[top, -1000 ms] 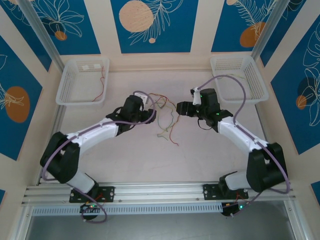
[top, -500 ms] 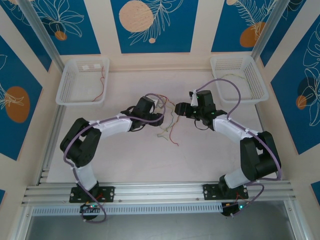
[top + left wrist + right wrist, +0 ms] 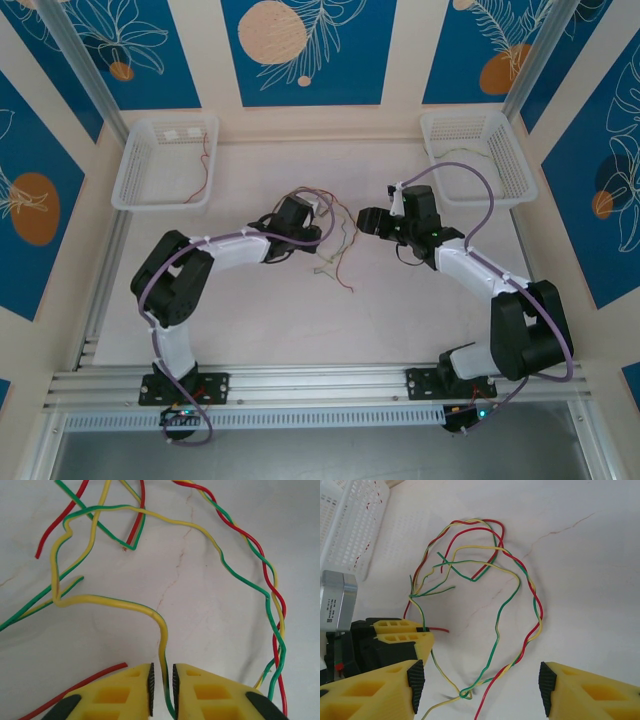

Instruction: Untangle the cables

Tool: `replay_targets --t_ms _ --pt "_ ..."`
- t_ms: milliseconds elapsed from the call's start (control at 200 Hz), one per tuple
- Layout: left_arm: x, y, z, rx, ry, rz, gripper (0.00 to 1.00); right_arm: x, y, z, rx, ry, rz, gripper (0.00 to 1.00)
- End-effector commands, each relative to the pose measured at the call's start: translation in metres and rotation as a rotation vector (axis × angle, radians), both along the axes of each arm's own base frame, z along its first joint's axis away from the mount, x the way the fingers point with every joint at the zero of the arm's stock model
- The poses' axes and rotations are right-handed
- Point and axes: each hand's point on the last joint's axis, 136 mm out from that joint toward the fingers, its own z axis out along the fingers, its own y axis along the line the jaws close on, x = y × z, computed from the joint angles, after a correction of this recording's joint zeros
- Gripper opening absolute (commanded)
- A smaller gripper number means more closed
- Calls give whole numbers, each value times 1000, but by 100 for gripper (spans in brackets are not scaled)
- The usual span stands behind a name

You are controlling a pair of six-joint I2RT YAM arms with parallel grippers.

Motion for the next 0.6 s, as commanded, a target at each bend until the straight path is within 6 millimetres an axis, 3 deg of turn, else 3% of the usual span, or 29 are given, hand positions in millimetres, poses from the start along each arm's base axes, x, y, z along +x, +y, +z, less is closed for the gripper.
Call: replay_targets --t_ms 0,245,595 --pt "-4 3 10 -1 -37 2 12 -1 -3 1 -1 -5 -9 65" --pt "-12 13 42 2 -90 -3 2 -3 -2 -2 -9 -4 -10 65" --pt "-26 16 114 -74 -217 -72 0 -3 -1 -6 -18 -7 -15 65"
